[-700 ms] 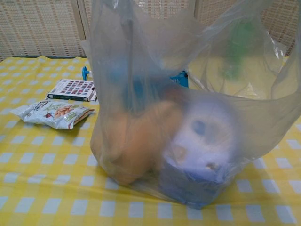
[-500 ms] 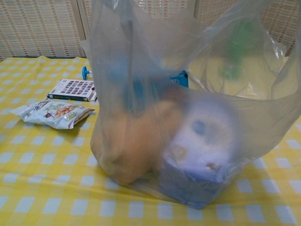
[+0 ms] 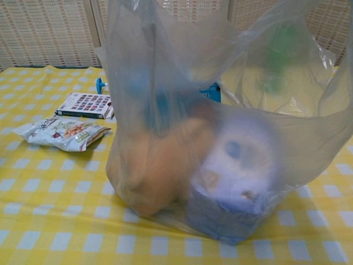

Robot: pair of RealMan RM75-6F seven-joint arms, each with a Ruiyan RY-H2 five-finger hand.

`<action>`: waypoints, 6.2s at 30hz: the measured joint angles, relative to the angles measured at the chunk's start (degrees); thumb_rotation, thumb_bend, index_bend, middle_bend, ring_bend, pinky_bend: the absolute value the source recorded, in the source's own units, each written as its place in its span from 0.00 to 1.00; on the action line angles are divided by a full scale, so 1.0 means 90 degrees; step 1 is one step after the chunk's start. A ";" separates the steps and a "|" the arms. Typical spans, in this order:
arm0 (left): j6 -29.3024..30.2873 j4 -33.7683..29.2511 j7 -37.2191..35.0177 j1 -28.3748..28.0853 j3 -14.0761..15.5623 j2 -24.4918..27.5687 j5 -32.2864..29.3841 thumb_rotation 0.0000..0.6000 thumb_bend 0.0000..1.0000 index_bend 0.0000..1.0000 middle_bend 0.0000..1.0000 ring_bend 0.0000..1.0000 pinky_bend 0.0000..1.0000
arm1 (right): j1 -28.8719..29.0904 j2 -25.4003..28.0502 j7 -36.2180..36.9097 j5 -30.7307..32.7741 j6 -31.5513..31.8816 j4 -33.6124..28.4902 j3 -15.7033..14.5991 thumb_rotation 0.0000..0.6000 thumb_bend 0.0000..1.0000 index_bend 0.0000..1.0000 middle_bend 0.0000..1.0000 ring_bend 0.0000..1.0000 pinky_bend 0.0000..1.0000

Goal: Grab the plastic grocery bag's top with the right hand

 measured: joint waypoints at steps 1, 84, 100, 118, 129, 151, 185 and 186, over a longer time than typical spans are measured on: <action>0.0006 -0.0001 0.0011 0.0000 -0.0001 -0.0002 0.0007 1.00 0.22 0.00 0.05 0.06 0.00 | 0.0084 0.0036 0.0264 -0.0108 -0.0048 0.0016 -0.0022 1.00 0.25 0.00 0.00 0.00 0.00; 0.0301 0.0013 -0.0431 0.0137 -0.0090 0.0193 0.0036 1.00 0.22 0.00 0.05 0.06 0.00 | 0.3978 -0.0687 0.1451 -0.0783 -0.2446 -0.1401 0.0248 1.00 0.24 0.00 0.00 0.00 0.00; 0.0414 0.0003 -0.0544 0.0187 -0.0087 0.0248 0.0097 1.00 0.22 0.00 0.05 0.06 0.00 | 0.4301 -0.0899 0.1395 -0.0501 -0.2783 -0.1424 0.0315 1.00 0.24 0.00 0.00 0.00 0.00; 0.0463 -0.0004 -0.0577 0.0211 -0.0090 0.0267 0.0130 1.00 0.22 0.00 0.05 0.06 0.00 | 0.4680 -0.1282 0.1739 -0.0344 -0.2957 -0.1202 0.0443 1.00 0.24 0.00 0.00 0.00 0.00; 0.0486 -0.0002 -0.0616 0.0227 -0.0083 0.0282 0.0155 1.00 0.22 0.00 0.05 0.06 0.00 | 0.4771 -0.1715 0.2167 -0.0342 -0.2705 -0.0881 0.0490 1.00 0.24 0.00 0.00 0.00 0.00; 0.0498 0.0001 -0.0604 0.0238 -0.0082 0.0276 0.0171 1.00 0.22 0.00 0.05 0.06 0.00 | 0.5095 -0.2236 0.3009 -0.0632 -0.2409 -0.0386 0.0383 1.00 0.24 0.00 0.00 0.00 0.00; 0.0499 0.0026 -0.0634 0.0250 -0.0098 0.0280 0.0138 1.00 0.22 0.00 0.05 0.06 0.00 | 0.5640 -0.2556 0.5272 -0.0652 -0.2042 0.0257 0.0269 1.00 0.24 0.00 0.00 0.01 0.00; 0.0501 0.0024 -0.0634 0.0251 -0.0097 0.0281 0.0139 1.00 0.22 0.00 0.05 0.06 0.00 | 0.5631 -0.2557 0.5186 -0.0653 -0.2029 0.0252 0.0271 1.00 0.24 0.00 0.00 0.01 0.00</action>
